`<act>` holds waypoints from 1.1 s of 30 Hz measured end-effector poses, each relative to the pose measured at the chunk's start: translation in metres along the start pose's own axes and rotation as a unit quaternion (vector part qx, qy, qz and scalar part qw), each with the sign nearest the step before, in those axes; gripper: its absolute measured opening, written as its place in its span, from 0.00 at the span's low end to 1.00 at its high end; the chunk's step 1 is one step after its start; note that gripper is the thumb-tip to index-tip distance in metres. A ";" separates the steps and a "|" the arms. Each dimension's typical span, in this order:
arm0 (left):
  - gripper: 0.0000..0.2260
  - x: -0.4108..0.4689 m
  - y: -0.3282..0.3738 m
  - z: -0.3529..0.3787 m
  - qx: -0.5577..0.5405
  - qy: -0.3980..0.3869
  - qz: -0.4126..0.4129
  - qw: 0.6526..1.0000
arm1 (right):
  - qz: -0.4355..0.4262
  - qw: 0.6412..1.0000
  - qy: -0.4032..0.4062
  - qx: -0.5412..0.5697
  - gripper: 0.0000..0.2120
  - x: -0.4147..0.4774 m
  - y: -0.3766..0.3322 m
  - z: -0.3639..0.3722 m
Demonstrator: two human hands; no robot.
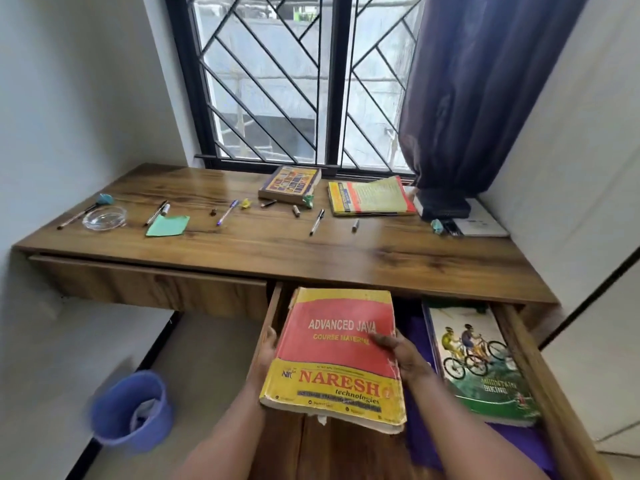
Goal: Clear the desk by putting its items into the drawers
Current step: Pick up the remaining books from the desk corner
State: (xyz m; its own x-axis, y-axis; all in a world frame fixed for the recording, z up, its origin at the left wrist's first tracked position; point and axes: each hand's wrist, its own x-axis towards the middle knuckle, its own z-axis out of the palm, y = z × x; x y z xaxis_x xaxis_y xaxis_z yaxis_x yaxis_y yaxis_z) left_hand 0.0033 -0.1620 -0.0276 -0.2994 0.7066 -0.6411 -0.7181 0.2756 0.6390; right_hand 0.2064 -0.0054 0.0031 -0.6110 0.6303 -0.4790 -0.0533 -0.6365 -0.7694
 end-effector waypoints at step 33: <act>0.31 0.073 -0.018 0.021 0.744 0.114 0.032 0.658 | 0.003 0.880 0.207 -0.428 0.19 0.122 0.039 0.013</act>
State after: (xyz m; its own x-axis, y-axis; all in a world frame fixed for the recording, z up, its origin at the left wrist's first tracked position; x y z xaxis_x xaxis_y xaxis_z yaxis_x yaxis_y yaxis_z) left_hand 0.0072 -0.1017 -0.0767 -0.5071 0.6785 -0.5315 0.6596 0.7025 0.2674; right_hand 0.1197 0.0405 -0.0796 -0.2605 0.8489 -0.4599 0.6712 -0.1832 -0.7183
